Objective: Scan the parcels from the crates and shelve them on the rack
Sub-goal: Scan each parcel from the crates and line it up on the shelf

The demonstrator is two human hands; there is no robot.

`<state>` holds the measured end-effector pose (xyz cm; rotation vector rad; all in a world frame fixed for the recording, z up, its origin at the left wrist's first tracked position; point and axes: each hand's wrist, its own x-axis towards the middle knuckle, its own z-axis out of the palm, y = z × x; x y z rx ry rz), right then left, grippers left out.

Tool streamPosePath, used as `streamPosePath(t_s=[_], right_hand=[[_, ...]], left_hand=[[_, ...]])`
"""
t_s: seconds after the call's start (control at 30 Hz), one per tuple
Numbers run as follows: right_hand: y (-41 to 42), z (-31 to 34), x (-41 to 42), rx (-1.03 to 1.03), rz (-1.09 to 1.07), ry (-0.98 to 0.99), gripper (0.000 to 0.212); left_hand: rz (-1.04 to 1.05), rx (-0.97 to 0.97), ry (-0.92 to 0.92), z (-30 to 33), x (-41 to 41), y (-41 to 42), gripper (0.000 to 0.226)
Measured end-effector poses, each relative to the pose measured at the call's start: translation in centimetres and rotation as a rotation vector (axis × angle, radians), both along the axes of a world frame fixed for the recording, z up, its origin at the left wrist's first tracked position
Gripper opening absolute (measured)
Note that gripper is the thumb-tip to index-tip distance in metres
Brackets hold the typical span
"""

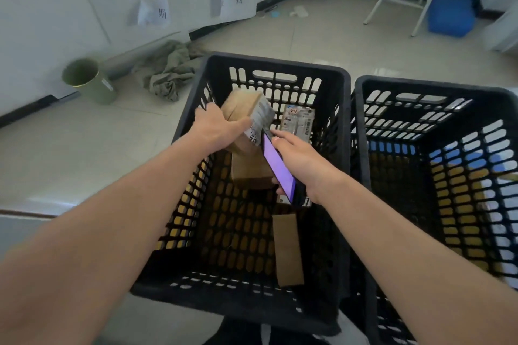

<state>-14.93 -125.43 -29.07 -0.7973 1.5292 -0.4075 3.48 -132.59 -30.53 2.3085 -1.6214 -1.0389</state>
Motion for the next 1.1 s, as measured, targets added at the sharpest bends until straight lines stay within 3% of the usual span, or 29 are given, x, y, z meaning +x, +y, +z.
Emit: streamPosePath(t_s=[0.1,0.2,0.3,0.37,0.67,0.87,1.1], right_hand=[[1.5,1.7,0.1,-0.067,-0.016,0.027,0.036],[3.0,3.6,0.2,-0.195,0.038,0.071,0.037],[4.4,5.5,-0.2,-0.375,0.163,0.178,0.041],[5.2,6.6,-0.6,-0.458,0.231,0.240,0.042],[9.1,12.1,-5.1,-0.599,0.559,0.454,0.041],[11.0,14.8,-7.7,-0.664,0.617,0.435,0.040],[11.6,16.3,-9.0,-0.789,0.729,0.557,0.042]], left_hand=[[0.036,-0.046,0.164,1.6,0.9,0.6,0.090],[0.047,-0.085,0.300,3.8,1.7,1.7,0.103],[0.077,-0.133,0.449,6.0,2.0,2.8,0.090],[0.072,-0.178,0.466,7.4,2.1,3.7,0.080],[0.035,-0.369,0.501,12.5,0.7,8.9,0.072],[0.051,-0.420,0.527,15.0,-1.2,11.4,0.071],[0.080,-0.485,0.579,17.3,-2.8,12.7,0.067]])
